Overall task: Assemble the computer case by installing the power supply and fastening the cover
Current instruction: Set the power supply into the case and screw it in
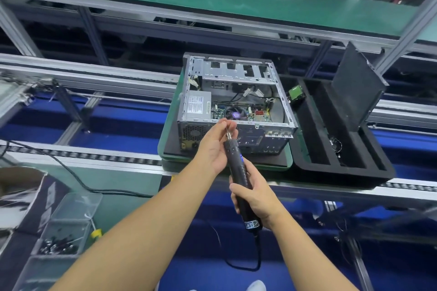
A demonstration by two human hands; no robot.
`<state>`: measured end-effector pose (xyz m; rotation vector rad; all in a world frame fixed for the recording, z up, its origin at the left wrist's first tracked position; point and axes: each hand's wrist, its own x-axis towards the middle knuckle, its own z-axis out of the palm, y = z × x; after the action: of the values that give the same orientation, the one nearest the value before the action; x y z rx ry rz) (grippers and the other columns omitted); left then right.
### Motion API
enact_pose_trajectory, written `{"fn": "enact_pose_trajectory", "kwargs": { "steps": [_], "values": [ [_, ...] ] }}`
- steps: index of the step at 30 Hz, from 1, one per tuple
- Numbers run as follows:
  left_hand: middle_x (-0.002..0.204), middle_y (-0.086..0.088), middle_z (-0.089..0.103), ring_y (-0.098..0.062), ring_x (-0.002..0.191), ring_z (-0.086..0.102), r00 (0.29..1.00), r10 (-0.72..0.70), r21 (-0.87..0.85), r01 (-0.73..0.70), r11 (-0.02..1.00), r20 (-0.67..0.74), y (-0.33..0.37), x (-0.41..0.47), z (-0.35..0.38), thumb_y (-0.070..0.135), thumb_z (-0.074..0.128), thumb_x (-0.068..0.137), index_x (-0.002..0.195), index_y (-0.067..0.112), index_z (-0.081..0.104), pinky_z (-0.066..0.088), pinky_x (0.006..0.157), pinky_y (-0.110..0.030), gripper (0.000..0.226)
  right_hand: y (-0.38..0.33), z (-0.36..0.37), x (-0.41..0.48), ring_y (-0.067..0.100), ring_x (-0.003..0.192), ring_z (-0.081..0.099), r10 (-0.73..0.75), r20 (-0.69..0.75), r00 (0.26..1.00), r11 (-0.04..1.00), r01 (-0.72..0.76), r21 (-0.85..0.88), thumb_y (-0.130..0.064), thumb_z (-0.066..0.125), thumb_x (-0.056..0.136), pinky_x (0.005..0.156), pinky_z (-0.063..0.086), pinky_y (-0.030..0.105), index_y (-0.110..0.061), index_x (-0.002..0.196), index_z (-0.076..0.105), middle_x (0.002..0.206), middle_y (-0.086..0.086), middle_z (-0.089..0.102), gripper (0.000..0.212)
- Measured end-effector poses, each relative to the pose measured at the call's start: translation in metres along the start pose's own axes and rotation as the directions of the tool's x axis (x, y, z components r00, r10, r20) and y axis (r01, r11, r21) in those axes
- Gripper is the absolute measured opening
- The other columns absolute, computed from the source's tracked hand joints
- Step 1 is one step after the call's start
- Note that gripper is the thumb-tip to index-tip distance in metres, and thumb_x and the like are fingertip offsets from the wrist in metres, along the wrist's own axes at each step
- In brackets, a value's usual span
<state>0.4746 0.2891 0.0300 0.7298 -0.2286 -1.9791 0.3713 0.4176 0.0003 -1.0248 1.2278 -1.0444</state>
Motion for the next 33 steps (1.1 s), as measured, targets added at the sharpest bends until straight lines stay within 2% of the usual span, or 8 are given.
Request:
{"fn": "enact_pose_trajectory", "kwargs": {
  "steps": [4,8,14,20,23,26,29,33],
  "values": [
    [0.082,-0.004,0.070,-0.013,0.076,0.069,1.000,-0.014,0.065,0.013,0.998,0.018,0.001,-0.001,0.001,0.008,0.065,0.092,0.077,0.011,0.071,0.057,0.084,-0.027,0.017,0.000,-0.002,-0.001,0.022,0.063,0.057,0.008,-0.003,1.000,1.000,-0.008,-0.011,-0.016,0.070,0.082,0.052,0.050,0.034,-0.055,0.136,0.049,0.089,0.005,0.063,0.070],
    [0.078,-0.001,0.070,-0.010,0.068,0.069,0.997,-0.079,0.052,0.078,0.996,0.023,0.001,-0.002,0.004,0.011,0.060,0.094,0.091,0.010,0.063,0.058,0.082,-0.029,0.005,0.002,-0.005,-0.004,0.023,0.063,0.057,0.005,-0.018,1.000,1.000,-0.006,-0.020,-0.015,0.069,0.084,0.052,0.051,0.034,-0.055,0.137,0.048,0.088,0.006,0.063,0.070],
    [0.075,-0.001,0.066,-0.009,0.068,0.067,0.991,-0.136,0.136,0.134,0.982,0.008,-0.003,-0.003,0.006,0.019,0.067,0.094,0.080,0.010,0.063,0.060,0.077,-0.031,0.016,0.009,-0.008,-0.006,0.022,0.062,0.057,0.021,-0.035,0.999,0.999,-0.022,-0.027,-0.015,0.069,0.084,0.052,0.051,0.033,-0.053,0.138,0.047,0.088,0.005,0.063,0.070],
    [0.090,-0.005,0.070,-0.014,0.078,0.071,0.987,-0.144,0.222,0.156,0.963,-0.071,-0.004,-0.002,-0.019,0.020,0.065,0.096,0.095,0.006,0.064,0.056,0.093,-0.039,0.014,0.029,-0.001,-0.002,0.022,0.064,0.058,0.062,-0.025,0.998,0.998,-0.063,-0.024,-0.018,0.070,0.083,0.054,0.052,0.034,-0.055,0.136,0.047,0.088,0.004,0.063,0.069],
    [0.101,-0.007,0.073,-0.014,0.082,0.074,0.976,-0.129,0.340,0.183,0.922,-0.175,0.002,0.002,-0.040,0.021,0.064,0.096,0.101,0.006,0.065,0.057,0.084,-0.036,0.015,0.044,0.010,0.002,0.023,0.063,0.057,0.088,-0.004,0.996,0.996,-0.088,-0.026,-0.015,0.069,0.084,0.054,0.052,0.034,-0.047,0.143,0.044,0.087,0.004,0.062,0.072],
    [0.107,-0.004,0.074,-0.011,0.083,0.074,0.962,-0.142,0.529,0.248,0.811,-0.233,0.015,0.009,-0.058,0.024,0.060,0.099,0.111,0.008,0.064,0.052,0.069,-0.030,0.020,0.062,0.021,0.008,0.022,0.060,0.058,0.101,0.023,0.995,0.995,-0.101,0.001,-0.014,0.070,0.084,0.052,0.052,0.032,-0.044,0.143,0.042,0.085,0.004,0.061,0.072],
    [0.105,-0.004,0.074,-0.017,0.094,0.069,0.938,-0.194,0.698,0.343,0.629,-0.286,0.030,0.016,-0.071,0.021,0.058,0.100,0.102,0.010,0.066,0.051,0.077,-0.031,0.013,0.078,0.030,0.015,0.019,0.062,0.060,0.135,0.030,0.990,0.991,-0.135,-0.002,-0.018,0.072,0.081,0.055,0.053,0.032,-0.050,0.142,0.040,0.083,0.001,0.063,0.076],
    [0.098,-0.008,0.077,-0.019,0.086,0.075,0.932,-0.160,0.933,0.344,0.105,-0.326,0.064,0.016,-0.068,0.019,0.060,0.096,0.099,0.006,0.071,0.059,0.079,-0.029,0.017,0.100,0.037,0.021,0.020,0.061,0.061,0.195,0.012,0.981,0.981,-0.195,0.004,-0.023,0.073,0.079,0.059,0.056,0.033,-0.054,0.145,0.037,0.084,-0.001,0.065,0.082]
  ]
}}
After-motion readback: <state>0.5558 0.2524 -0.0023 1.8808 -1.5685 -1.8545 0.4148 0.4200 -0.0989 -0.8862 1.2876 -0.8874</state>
